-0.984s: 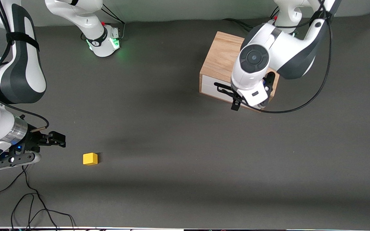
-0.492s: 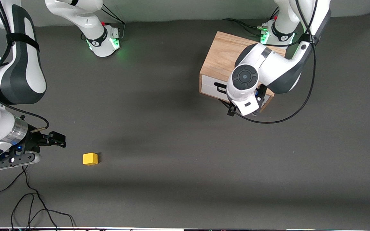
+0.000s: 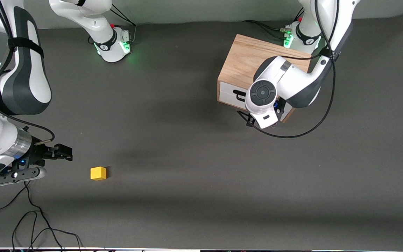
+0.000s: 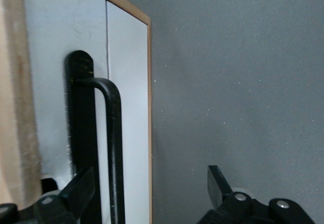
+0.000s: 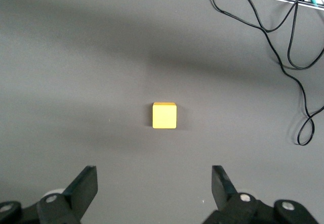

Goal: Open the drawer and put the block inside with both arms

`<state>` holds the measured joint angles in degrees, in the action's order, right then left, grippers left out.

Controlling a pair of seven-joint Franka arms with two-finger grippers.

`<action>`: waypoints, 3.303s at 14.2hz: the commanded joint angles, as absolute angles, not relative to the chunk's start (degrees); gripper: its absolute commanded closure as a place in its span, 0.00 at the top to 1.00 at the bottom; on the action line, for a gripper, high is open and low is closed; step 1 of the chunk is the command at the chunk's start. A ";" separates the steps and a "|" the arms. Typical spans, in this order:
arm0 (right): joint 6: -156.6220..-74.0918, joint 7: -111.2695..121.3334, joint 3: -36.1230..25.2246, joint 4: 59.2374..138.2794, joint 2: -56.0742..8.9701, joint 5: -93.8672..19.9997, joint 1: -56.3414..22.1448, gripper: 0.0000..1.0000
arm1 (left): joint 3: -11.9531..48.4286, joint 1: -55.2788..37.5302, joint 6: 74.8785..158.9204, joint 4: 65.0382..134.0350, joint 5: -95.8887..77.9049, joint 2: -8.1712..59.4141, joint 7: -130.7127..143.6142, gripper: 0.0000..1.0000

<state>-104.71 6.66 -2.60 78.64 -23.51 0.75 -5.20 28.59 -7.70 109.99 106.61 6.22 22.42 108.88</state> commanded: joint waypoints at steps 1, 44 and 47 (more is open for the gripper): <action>-104.24 6.24 -2.90 77.87 -23.82 0.70 -5.36 1.00 | 28.30 -8.35 110.92 106.79 7.21 23.64 109.34 1.00; -126.56 5.98 -3.43 84.29 -42.01 -2.37 -5.36 1.00 | 26.72 -11.78 126.12 84.38 21.62 39.81 113.38 1.00; -126.74 6.24 -3.43 84.38 -43.24 -2.37 -5.01 1.00 | 26.72 -11.78 127.26 83.85 21.71 39.90 113.38 1.00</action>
